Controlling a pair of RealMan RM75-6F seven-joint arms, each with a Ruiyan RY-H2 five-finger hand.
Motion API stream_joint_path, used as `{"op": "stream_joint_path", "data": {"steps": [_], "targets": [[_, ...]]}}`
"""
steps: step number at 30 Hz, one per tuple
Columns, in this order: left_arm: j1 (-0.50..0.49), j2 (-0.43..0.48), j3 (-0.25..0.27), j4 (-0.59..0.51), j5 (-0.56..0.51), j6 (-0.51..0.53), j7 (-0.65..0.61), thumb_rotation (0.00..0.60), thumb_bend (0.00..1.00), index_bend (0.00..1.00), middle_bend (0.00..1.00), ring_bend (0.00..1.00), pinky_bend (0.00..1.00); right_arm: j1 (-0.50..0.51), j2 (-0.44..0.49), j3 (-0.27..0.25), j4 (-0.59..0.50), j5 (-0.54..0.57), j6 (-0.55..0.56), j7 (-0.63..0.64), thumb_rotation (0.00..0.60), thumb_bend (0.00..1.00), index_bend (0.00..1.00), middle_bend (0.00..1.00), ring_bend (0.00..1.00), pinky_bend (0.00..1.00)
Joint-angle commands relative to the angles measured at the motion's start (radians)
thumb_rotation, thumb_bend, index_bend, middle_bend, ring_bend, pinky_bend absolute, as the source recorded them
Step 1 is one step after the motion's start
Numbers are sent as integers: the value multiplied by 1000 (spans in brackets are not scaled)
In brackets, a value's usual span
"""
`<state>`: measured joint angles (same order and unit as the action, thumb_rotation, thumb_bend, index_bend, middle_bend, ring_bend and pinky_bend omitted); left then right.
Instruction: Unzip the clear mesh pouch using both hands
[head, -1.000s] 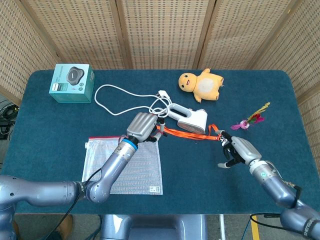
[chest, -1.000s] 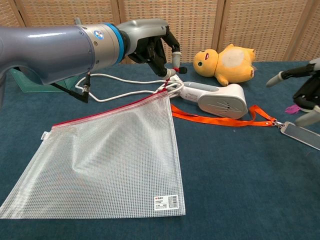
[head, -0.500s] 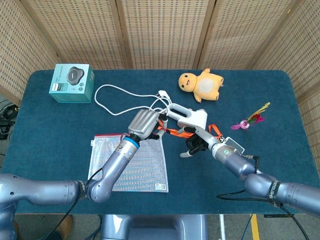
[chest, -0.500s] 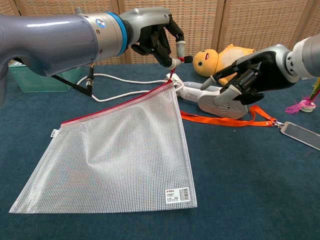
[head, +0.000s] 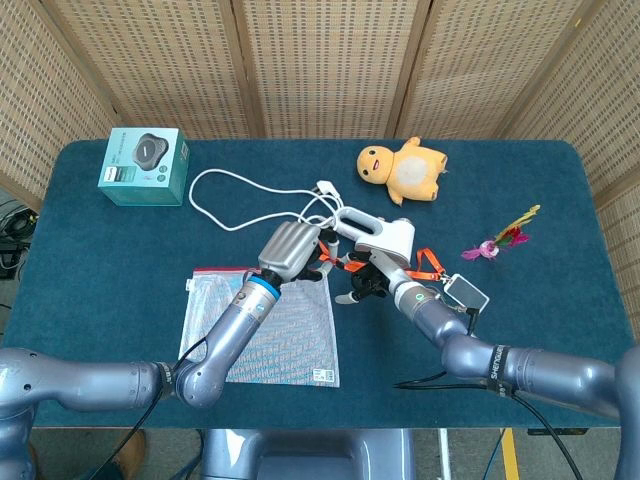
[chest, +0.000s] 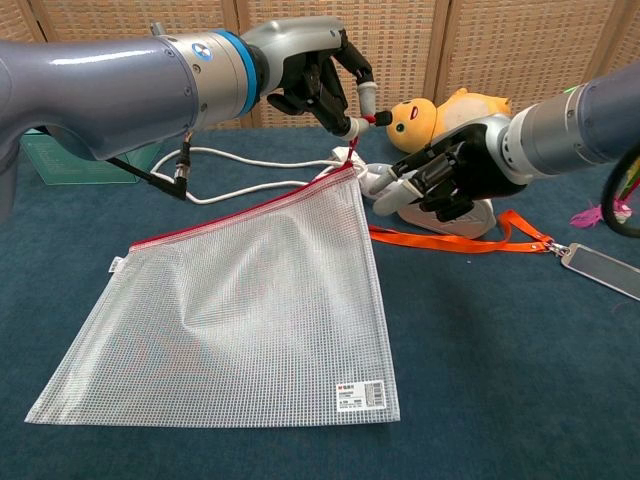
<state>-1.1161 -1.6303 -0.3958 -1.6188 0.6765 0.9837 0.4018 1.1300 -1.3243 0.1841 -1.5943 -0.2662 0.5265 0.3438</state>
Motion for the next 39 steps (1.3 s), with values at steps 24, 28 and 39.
{"op": "stream_joint_path", "data": {"steps": [24, 28, 39], "targets": [[16, 16, 11, -10, 43, 16, -51, 600, 681, 876, 977, 1000, 1000, 39, -68, 59, 29, 151, 25, -24, 600, 351, 500, 897, 909, 970], [20, 21, 14, -11, 46, 12, -60, 600, 681, 876, 977, 1000, 1000, 40, -71, 68, 29, 159, 28, -30, 600, 400, 523, 901, 915, 974], [34, 37, 19, -3, 52, -2, -89, 600, 681, 876, 977, 1000, 1000, 9, -81, 91, 20, 137, 42, -32, 600, 623, 635, 925, 929, 986]]}}
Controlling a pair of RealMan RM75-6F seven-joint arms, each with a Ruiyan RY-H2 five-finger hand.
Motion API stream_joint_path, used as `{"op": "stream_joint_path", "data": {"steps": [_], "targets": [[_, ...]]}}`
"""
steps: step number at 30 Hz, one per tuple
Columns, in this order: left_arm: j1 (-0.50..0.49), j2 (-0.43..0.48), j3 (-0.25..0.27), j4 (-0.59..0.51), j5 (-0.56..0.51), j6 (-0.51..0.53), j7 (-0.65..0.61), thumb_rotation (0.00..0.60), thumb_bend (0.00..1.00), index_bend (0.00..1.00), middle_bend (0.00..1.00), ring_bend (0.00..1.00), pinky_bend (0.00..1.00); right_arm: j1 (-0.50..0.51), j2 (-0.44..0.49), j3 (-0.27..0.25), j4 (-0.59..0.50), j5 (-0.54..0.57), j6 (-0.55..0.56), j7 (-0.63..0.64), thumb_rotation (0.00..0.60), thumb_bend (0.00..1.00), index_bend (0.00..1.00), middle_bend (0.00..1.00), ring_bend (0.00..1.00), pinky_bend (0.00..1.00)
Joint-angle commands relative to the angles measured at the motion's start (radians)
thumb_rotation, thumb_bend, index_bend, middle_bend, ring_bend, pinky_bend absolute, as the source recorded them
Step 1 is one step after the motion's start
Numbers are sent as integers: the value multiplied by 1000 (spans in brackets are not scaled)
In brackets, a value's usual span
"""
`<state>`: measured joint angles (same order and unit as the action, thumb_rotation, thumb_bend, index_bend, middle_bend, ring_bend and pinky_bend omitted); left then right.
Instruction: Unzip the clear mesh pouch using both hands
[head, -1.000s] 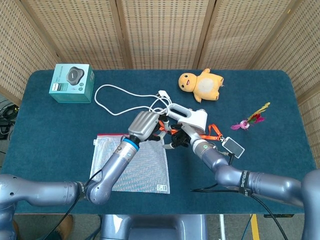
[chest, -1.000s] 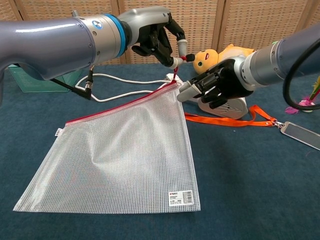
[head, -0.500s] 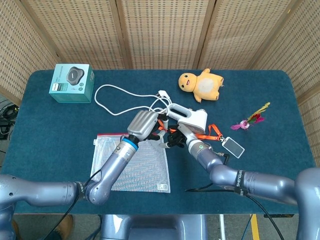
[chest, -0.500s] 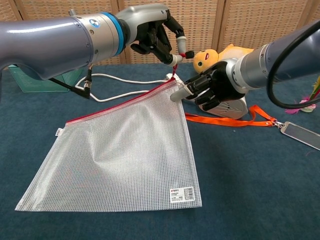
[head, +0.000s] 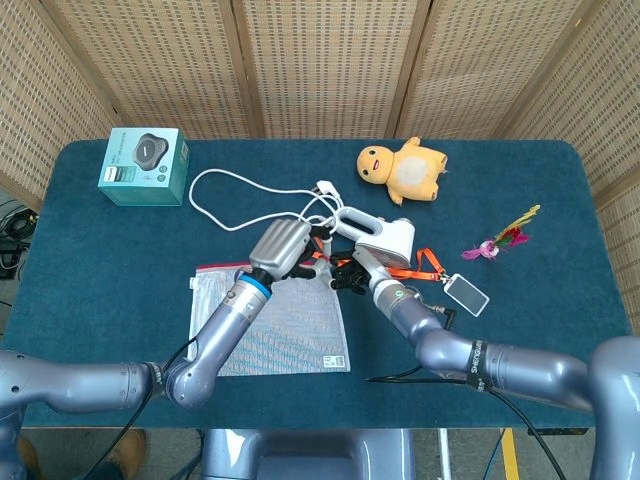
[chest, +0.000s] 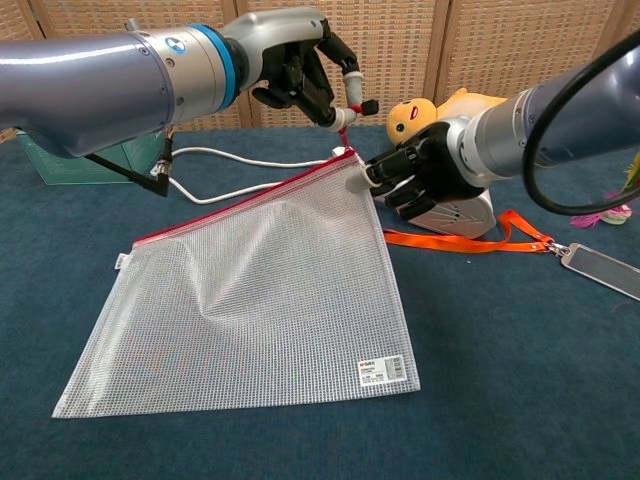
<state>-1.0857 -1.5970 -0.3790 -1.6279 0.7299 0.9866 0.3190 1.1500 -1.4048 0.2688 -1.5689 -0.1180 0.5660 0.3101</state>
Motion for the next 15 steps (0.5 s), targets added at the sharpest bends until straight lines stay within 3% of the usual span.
{"op": "stream_joint_path", "data": {"steps": [1, 10, 15], "targets": [[5, 5, 3, 10, -1, -6, -8, 600, 681, 876, 977, 1000, 1000, -16, 1, 11, -7, -17, 4, 4, 600, 629, 638, 926, 930, 987], [29, 25, 11, 34, -4, -34, -54, 600, 682, 876, 977, 1000, 1000, -77, 31, 56, -48, -76, 5, 33, 600, 681, 659, 934, 937, 990], [45, 39, 42, 60, 22, -21, -35, 600, 681, 876, 977, 1000, 1000, -107, 49, 74, -67, -101, -2, 48, 600, 705, 664, 939, 938, 991]]}}
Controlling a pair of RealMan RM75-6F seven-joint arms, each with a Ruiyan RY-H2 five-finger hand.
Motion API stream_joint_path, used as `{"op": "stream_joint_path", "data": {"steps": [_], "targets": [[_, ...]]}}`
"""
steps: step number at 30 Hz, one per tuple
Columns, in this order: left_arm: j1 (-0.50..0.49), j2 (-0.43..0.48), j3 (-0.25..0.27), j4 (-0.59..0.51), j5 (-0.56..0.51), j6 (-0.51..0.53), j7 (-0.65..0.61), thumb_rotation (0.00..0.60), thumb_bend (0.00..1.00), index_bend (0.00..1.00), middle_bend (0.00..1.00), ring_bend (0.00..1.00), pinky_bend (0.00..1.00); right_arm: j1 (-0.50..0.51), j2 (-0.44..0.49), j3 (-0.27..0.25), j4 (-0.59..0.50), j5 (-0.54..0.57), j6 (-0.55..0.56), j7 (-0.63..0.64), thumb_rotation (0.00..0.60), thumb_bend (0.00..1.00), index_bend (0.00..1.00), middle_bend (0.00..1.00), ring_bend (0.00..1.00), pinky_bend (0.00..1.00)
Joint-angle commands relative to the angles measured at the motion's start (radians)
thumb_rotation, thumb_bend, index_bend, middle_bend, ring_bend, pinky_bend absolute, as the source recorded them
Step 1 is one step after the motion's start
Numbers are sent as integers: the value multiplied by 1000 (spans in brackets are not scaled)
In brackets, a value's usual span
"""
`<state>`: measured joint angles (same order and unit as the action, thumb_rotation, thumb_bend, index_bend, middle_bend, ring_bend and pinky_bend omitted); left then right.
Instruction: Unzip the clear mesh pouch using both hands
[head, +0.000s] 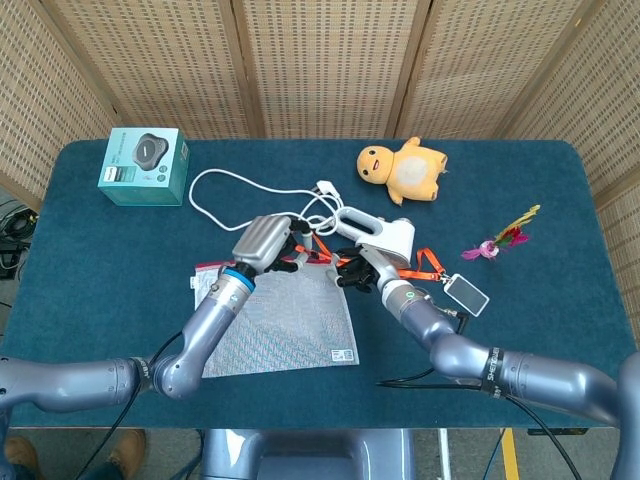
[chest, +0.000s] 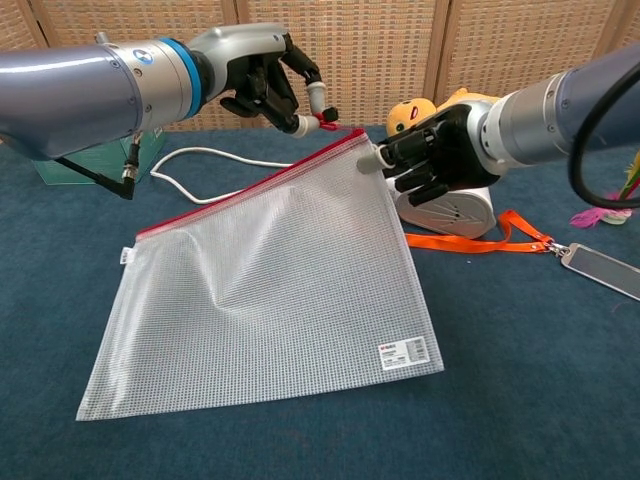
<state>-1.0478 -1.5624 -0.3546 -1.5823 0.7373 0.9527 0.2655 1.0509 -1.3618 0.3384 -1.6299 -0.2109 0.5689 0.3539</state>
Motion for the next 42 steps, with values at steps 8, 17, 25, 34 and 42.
{"op": "stream_joint_path", "data": {"steps": [8, 17, 25, 34, 42], "targets": [[33, 27, 27, 23, 1, -16, -14, 600, 681, 877, 977, 1000, 1000, -46, 41, 46, -32, -36, -45, 47, 600, 744, 675, 941, 938, 991], [49, 40, 28, 37, 20, -53, -63, 600, 681, 877, 977, 1000, 1000, -82, 58, 93, -40, -70, -99, 111, 600, 769, 702, 942, 940, 991], [54, 47, 33, 56, 20, -63, -70, 600, 681, 877, 977, 1000, 1000, -102, 77, 124, -43, -95, -124, 153, 600, 772, 706, 943, 940, 990], [78, 80, 45, 74, 20, -68, -79, 600, 682, 877, 977, 1000, 1000, -124, 115, 145, -45, -112, -139, 191, 600, 775, 706, 943, 940, 990], [127, 135, 68, 84, 31, -74, -110, 600, 681, 877, 977, 1000, 1000, -157, 158, 162, -54, -133, -145, 222, 600, 778, 706, 943, 939, 990]]}}
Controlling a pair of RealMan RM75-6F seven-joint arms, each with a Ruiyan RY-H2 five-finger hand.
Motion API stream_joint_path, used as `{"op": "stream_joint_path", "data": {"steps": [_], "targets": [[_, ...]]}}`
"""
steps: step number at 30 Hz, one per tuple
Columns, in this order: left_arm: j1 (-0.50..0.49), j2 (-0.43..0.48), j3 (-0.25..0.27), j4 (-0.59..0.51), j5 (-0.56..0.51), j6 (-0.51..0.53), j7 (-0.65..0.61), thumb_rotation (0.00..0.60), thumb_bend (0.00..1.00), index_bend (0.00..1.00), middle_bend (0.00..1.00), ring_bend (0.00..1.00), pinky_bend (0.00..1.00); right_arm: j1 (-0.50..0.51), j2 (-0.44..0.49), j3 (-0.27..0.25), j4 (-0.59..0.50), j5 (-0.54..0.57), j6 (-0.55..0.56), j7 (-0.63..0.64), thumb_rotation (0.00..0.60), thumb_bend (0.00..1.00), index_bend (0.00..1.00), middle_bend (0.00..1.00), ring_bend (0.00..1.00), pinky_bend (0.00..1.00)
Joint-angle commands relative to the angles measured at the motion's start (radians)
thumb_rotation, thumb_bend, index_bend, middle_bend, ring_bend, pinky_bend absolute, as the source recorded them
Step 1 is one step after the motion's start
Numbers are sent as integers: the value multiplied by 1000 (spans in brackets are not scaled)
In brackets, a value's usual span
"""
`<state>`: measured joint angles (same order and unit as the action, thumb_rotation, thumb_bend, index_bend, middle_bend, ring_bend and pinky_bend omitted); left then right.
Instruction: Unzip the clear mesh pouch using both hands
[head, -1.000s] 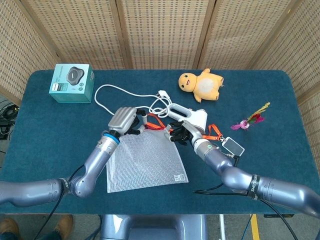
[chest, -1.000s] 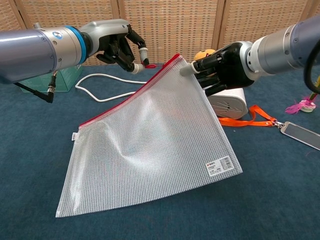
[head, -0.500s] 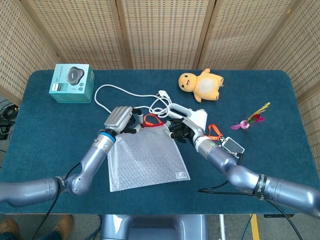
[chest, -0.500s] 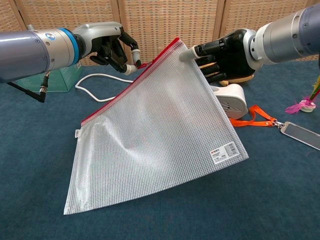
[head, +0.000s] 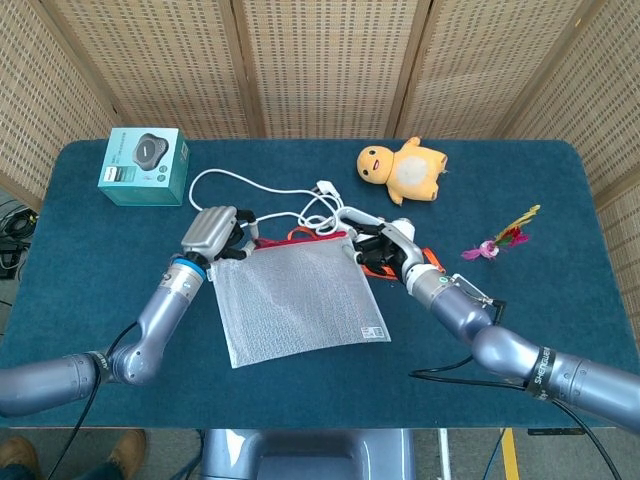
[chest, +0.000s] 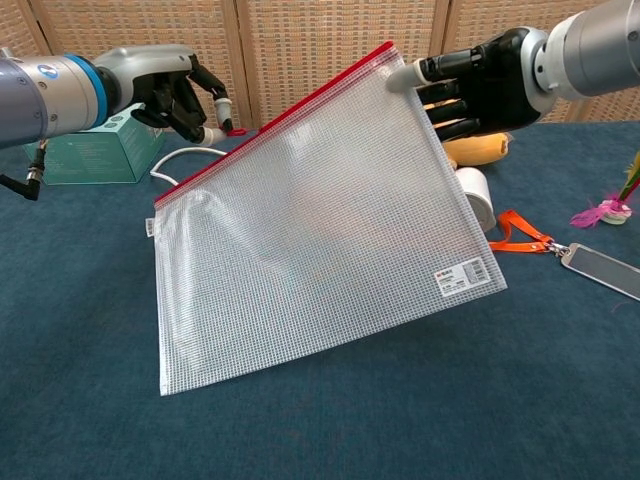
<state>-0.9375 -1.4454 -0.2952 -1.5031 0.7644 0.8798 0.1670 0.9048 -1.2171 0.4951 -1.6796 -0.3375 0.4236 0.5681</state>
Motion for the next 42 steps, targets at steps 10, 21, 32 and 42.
{"op": "stream_joint_path", "data": {"steps": [10, 21, 32, 42], "targets": [[102, 91, 38, 28, 50, -11, -94, 600, 682, 877, 977, 1000, 1000, -75, 68, 33, -13, -41, -7, 56, 600, 778, 706, 943, 940, 990], [162, 120, 56, 90, 100, -44, -176, 600, 682, 877, 977, 1000, 1000, -128, 95, 43, -7, -86, -20, 93, 600, 778, 706, 943, 940, 990], [188, 117, 45, 118, 189, -76, -281, 600, 0, 0, 832, 928, 976, -134, 77, 4, 12, -184, -3, 45, 600, 80, 132, 913, 933, 984], [241, 142, 47, 93, 322, 32, -324, 600, 0, 0, 34, 149, 229, -143, 87, -76, -34, -303, 187, -112, 600, 0, 0, 875, 914, 966]]}}
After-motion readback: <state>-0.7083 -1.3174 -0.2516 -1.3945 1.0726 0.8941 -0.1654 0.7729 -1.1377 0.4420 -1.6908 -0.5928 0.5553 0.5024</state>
